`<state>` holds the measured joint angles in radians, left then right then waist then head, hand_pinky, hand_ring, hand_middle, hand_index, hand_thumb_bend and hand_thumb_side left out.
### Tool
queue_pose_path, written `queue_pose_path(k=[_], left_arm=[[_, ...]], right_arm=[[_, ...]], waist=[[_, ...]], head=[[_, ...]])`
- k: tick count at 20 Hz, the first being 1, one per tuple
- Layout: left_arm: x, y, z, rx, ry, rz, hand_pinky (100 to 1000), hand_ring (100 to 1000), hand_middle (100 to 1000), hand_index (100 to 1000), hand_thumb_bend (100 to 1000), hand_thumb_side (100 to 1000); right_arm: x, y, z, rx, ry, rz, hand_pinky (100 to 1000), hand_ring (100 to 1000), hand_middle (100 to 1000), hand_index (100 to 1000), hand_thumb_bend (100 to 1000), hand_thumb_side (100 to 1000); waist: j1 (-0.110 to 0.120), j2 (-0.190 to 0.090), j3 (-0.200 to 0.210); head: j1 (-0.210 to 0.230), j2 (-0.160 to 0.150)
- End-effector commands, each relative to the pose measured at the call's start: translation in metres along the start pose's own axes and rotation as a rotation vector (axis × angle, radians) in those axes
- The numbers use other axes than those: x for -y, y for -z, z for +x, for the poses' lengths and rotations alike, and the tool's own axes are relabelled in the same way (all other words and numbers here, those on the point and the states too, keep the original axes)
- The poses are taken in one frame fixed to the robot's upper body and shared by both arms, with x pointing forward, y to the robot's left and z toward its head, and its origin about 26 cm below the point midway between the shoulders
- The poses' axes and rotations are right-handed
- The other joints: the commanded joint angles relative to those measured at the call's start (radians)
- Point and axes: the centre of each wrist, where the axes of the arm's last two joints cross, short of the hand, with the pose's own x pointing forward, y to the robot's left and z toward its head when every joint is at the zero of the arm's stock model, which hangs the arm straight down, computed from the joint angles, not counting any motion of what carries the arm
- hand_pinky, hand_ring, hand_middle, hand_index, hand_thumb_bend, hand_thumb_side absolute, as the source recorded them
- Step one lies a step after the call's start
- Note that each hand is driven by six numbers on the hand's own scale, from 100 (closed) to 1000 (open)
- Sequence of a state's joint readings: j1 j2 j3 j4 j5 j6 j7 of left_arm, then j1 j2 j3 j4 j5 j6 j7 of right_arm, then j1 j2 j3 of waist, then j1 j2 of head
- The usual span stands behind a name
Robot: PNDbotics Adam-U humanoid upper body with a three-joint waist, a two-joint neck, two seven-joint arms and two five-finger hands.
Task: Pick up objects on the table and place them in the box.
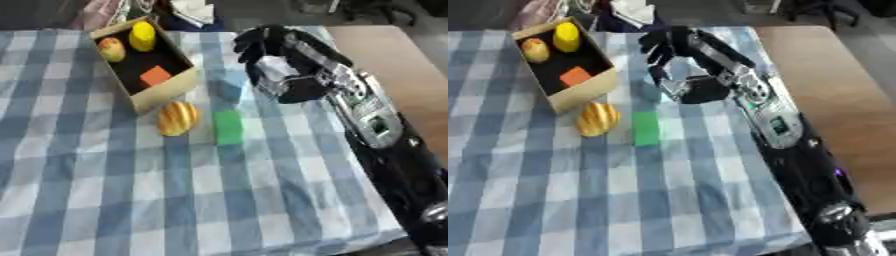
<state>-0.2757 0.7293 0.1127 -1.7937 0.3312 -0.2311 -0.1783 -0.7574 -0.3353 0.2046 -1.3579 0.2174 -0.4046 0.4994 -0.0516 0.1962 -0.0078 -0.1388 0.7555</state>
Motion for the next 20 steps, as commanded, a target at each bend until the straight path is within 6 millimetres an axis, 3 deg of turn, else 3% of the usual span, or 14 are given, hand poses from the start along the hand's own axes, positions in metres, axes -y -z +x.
queue_pose_path(k=[1, 7, 13, 18, 20], left_arm=[[0.001, -0.006, 0.008, 0.004, -0.056, 0.017, 729, 558, 615, 768, 100, 559], [0.017, -0.032, -0.002, -0.063, -0.125, 0.072, 731, 558, 614, 769, 100, 552], [0.028, -0.045, -0.006, -0.091, -0.135, 0.071, 732, 559, 614, 772, 100, 589], [0.032, -0.050, -0.010, -0.116, -0.144, 0.080, 732, 559, 614, 773, 100, 599], [0.033, -0.052, -0.011, -0.122, -0.145, 0.081, 732, 558, 614, 773, 100, 600]], right_arm=[[0.017, 0.001, -0.017, -0.066, -0.099, 0.081, 682, 730, 744, 838, 100, 326], [0.028, 0.013, -0.047, -0.199, -0.199, 0.157, 706, 758, 772, 852, 100, 396], [0.029, 0.015, -0.061, -0.272, -0.298, 0.220, 750, 809, 833, 886, 100, 457], [0.024, 0.010, -0.068, -0.332, -0.382, 0.316, 787, 848, 875, 915, 259, 453], [0.021, 0.008, -0.071, -0.357, -0.403, 0.351, 791, 851, 879, 919, 276, 462]], waist=[[0.007, -0.032, 0.006], [0.010, -0.024, 0.034], [0.007, -0.021, 0.046], [0.007, -0.023, 0.047], [0.008, -0.023, 0.047]], head=[[-0.018, 0.002], [-0.052, -0.002], [-0.071, 0.003], [-0.076, 0.008], [-0.078, 0.009]])
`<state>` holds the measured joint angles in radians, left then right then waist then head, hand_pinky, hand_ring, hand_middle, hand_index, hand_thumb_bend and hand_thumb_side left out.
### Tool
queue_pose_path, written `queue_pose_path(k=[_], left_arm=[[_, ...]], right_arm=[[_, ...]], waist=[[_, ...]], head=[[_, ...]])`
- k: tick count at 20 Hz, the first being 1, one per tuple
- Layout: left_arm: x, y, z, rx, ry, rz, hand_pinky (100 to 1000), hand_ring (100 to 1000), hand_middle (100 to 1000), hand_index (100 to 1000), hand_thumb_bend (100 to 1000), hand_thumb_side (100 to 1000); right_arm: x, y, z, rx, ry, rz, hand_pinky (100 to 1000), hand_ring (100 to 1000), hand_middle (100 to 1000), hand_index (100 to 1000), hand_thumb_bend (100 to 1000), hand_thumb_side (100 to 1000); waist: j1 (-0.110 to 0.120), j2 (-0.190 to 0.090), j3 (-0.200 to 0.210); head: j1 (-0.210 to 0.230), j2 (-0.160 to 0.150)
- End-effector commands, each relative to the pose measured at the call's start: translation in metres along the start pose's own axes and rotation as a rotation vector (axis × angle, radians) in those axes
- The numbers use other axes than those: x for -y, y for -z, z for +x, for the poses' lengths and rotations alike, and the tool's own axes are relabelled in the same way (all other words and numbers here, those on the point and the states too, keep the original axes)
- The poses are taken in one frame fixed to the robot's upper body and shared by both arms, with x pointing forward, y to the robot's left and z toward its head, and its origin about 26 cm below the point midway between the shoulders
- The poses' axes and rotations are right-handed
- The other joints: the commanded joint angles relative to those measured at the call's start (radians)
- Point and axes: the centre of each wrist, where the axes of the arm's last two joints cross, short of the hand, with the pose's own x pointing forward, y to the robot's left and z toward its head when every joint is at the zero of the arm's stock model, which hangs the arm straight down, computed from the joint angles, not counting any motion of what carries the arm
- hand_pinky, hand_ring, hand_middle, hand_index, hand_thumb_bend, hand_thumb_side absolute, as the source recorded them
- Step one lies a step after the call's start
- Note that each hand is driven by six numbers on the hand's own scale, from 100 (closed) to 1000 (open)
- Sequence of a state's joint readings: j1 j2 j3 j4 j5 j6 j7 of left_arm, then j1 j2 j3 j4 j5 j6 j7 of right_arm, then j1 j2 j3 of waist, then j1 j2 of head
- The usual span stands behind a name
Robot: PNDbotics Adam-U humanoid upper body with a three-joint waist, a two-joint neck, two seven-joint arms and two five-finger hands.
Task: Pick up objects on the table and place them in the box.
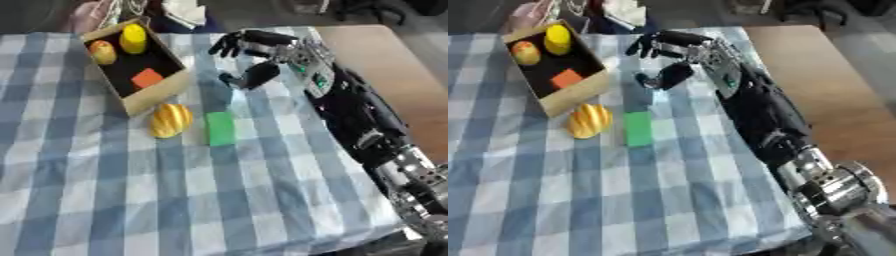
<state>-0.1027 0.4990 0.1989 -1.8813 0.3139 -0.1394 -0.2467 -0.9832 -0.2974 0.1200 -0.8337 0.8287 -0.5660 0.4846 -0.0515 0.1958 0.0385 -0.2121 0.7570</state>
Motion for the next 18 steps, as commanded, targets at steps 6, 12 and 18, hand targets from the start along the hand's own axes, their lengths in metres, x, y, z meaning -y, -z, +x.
queue_pose_path(k=[6, 12, 18], left_arm=[[-0.001, -0.001, 0.004, 0.003, 0.023, 0.003, 731, 557, 613, 773, 100, 610], [0.003, -0.002, 0.000, -0.011, 0.006, 0.001, 731, 557, 613, 773, 100, 619], [0.005, -0.002, 0.000, -0.012, 0.003, 0.003, 731, 557, 612, 773, 100, 617]], right_arm=[[0.005, 0.005, -0.003, -0.047, -0.093, 0.047, 793, 852, 879, 919, 300, 471], [0.000, 0.016, 0.004, -0.060, -0.133, 0.065, 783, 827, 858, 909, 296, 410], [-0.002, 0.019, 0.004, -0.100, -0.136, -0.037, 754, 801, 827, 898, 230, 339]], waist=[[0.012, -0.021, 0.000], [0.013, -0.019, 0.004], [0.014, -0.017, 0.010]], head=[[-0.011, 0.010], [-0.017, 0.012], [-0.021, 0.013]])
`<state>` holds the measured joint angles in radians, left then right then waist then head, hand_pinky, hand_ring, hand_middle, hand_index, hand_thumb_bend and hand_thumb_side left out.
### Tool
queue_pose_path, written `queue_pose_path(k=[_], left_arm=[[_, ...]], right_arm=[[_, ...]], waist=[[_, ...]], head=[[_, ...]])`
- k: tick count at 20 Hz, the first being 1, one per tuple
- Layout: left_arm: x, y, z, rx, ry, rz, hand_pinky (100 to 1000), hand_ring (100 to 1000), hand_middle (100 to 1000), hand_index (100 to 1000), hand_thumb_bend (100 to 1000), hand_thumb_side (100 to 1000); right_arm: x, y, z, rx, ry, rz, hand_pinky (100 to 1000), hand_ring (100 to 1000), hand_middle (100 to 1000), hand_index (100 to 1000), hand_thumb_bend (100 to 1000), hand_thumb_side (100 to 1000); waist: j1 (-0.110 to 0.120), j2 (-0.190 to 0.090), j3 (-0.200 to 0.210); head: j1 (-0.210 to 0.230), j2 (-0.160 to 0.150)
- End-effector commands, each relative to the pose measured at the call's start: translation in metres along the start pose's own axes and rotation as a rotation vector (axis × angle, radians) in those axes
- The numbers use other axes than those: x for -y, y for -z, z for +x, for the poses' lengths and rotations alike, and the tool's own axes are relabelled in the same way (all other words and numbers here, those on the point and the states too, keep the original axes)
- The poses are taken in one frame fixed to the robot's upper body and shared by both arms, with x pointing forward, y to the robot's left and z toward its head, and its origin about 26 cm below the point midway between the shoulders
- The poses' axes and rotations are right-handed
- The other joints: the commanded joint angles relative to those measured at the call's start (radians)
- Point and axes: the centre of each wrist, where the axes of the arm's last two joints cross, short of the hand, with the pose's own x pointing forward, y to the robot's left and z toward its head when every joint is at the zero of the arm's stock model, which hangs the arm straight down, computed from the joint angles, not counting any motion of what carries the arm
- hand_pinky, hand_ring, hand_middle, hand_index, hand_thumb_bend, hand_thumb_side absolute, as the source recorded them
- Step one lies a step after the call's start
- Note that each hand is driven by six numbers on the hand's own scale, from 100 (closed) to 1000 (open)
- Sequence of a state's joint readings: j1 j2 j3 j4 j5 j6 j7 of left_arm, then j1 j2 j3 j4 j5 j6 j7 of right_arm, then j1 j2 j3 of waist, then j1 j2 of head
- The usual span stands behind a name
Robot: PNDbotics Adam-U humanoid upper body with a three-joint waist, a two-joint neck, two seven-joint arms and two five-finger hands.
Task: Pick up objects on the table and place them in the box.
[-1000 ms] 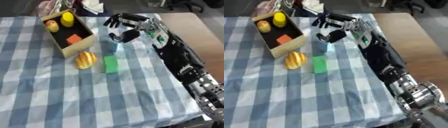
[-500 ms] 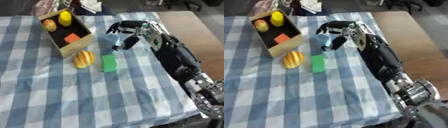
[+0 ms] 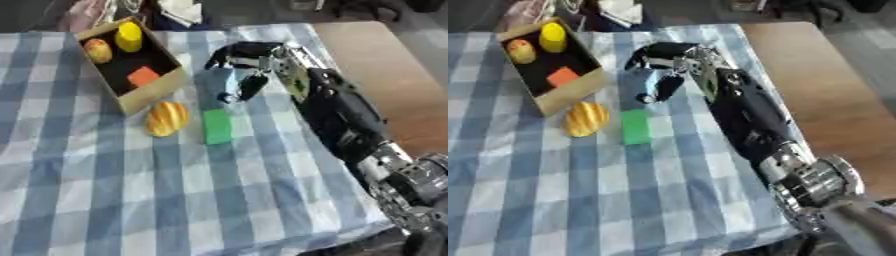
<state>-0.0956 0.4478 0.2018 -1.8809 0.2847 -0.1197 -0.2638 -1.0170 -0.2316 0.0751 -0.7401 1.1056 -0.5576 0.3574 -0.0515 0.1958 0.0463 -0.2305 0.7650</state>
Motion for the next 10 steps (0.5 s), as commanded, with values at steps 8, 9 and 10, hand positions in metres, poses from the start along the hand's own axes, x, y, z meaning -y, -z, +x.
queue_pose_path(k=[8, 9, 10], left_arm=[[-0.003, 0.001, 0.006, 0.009, 0.025, 0.001, 731, 557, 613, 774, 100, 616], [-0.003, 0.001, 0.006, 0.009, 0.025, 0.001, 731, 557, 613, 774, 100, 616], [-0.003, 0.001, 0.006, 0.008, 0.024, 0.000, 731, 557, 613, 774, 100, 616]], right_arm=[[0.019, -0.015, -0.014, -0.036, 0.067, -0.209, 746, 806, 828, 900, 176, 339], [0.019, -0.016, -0.015, -0.044, 0.070, -0.201, 751, 812, 834, 903, 183, 353], [0.019, -0.017, -0.016, -0.053, 0.071, -0.188, 759, 822, 842, 907, 194, 372]], waist=[[0.013, -0.020, 0.001], [0.013, -0.020, 0.000], [0.014, -0.021, 0.000]], head=[[-0.003, 0.005], [-0.003, 0.005], [-0.004, 0.005]])
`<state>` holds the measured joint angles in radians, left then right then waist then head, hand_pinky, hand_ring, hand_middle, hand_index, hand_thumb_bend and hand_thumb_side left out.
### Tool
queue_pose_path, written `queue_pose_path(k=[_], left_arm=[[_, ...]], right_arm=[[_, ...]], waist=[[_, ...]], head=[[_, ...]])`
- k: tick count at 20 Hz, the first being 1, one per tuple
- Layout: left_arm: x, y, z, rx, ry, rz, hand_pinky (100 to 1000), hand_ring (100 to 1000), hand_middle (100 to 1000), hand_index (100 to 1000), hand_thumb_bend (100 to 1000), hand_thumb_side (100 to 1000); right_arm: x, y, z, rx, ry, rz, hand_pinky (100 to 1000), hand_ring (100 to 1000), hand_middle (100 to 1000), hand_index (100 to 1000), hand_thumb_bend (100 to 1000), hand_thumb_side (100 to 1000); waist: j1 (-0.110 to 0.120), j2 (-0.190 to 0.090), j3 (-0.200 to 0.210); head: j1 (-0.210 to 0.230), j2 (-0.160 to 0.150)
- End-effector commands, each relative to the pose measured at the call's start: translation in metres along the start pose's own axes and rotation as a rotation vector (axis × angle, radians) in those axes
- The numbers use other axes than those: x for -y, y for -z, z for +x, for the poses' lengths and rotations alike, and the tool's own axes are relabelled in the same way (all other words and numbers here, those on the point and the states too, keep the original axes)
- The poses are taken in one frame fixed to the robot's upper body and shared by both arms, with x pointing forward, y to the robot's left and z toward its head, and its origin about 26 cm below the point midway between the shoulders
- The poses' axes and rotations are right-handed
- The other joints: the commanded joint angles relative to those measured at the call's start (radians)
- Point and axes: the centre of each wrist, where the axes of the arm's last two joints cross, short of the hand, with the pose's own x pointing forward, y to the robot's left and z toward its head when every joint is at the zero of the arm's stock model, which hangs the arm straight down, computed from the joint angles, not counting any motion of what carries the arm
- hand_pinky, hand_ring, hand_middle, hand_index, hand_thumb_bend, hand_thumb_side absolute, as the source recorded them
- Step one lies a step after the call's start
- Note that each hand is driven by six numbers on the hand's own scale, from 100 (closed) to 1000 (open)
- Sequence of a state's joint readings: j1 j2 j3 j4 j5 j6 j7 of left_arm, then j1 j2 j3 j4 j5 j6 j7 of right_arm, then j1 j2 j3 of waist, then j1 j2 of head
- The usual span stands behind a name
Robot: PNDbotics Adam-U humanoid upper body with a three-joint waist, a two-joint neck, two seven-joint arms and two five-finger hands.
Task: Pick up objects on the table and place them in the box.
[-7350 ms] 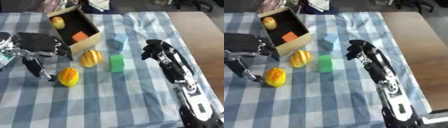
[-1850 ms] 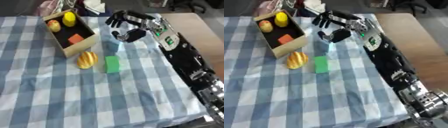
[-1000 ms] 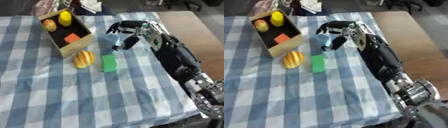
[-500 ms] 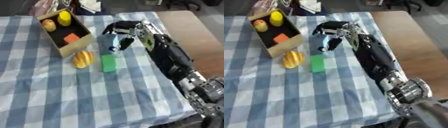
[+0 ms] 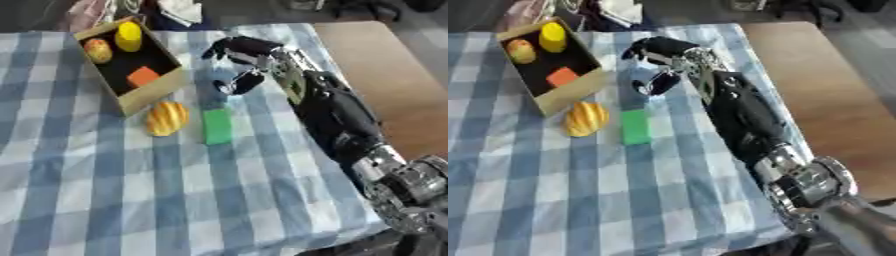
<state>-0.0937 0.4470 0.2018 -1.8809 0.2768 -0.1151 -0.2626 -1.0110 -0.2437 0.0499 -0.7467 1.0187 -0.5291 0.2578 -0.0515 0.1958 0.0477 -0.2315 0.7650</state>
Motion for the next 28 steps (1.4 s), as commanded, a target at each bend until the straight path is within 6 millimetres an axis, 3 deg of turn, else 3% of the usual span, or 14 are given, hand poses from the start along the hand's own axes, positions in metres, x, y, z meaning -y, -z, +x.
queue_pose_path(k=[1, 5, 6, 7, 10, 14, 15, 17, 21, 28], left_arm=[[-0.003, 0.002, 0.007, 0.017, 0.018, -0.001, 731, 557, 613, 774, 100, 616], [-0.003, 0.002, 0.007, 0.018, 0.018, -0.005, 731, 557, 613, 774, 100, 616], [-0.003, 0.002, 0.006, 0.018, 0.018, -0.005, 731, 557, 613, 774, 100, 617], [-0.003, 0.002, 0.006, 0.017, 0.019, -0.005, 731, 556, 613, 774, 100, 617], [-0.002, 0.002, 0.006, 0.017, 0.018, -0.007, 731, 556, 613, 774, 100, 618], [-0.001, 0.002, 0.006, 0.015, 0.014, -0.009, 735, 556, 612, 774, 100, 619], [-0.001, 0.002, 0.006, 0.014, 0.013, -0.009, 737, 556, 612, 774, 100, 619], [-0.001, 0.002, 0.005, 0.013, 0.012, -0.009, 740, 555, 611, 774, 100, 620], [-0.001, 0.001, 0.005, 0.009, 0.009, -0.006, 741, 555, 611, 774, 100, 621], [0.000, 0.000, 0.005, 0.009, 0.004, -0.003, 742, 555, 611, 774, 100, 619]], right_arm=[[0.018, -0.006, -0.008, -0.040, -0.020, -0.008, 763, 827, 847, 910, 203, 389], [0.001, -0.005, -0.010, -0.099, -0.002, 0.082, 771, 834, 863, 914, 205, 467], [-0.004, -0.004, -0.011, -0.111, 0.003, 0.106, 773, 837, 864, 914, 237, 443], [-0.008, -0.004, -0.011, -0.120, 0.006, 0.126, 774, 839, 866, 915, 210, 491], [-0.014, -0.003, -0.011, -0.135, 0.004, 0.158, 773, 835, 863, 915, 216, 489], [-0.015, -0.002, -0.011, -0.148, -0.003, 0.141, 705, 764, 790, 886, 166, 380], [-0.015, -0.002, -0.010, -0.147, -0.004, 0.123, 657, 703, 724, 852, 121, 281], [-0.011, -0.002, -0.009, -0.135, -0.008, 0.061, 583, 602, 606, 780, 100, 108], [0.003, 0.000, -0.005, -0.086, -0.017, -0.100, 501, 524, 519, 720, 100, 100], [0.043, 0.017, 0.022, 0.093, 0.018, -0.259, 494, 513, 509, 716, 100, 100]], waist=[[0.014, -0.021, -0.002], [0.017, -0.019, -0.001], [0.017, -0.019, 0.000], [0.018, -0.018, 0.000], [0.018, -0.017, 0.001], [0.018, -0.018, 0.002], [0.018, -0.018, 0.002], [0.018, -0.019, 0.003], [0.018, -0.020, 0.005], [0.017, -0.024, 0.010]], head=[[-0.003, 0.005], [-0.005, 0.005], [-0.006, 0.005], [-0.006, 0.005], [-0.007, 0.005], [-0.008, 0.005], [-0.009, 0.005], [-0.009, 0.005], [-0.009, 0.005], [-0.012, 0.005]])
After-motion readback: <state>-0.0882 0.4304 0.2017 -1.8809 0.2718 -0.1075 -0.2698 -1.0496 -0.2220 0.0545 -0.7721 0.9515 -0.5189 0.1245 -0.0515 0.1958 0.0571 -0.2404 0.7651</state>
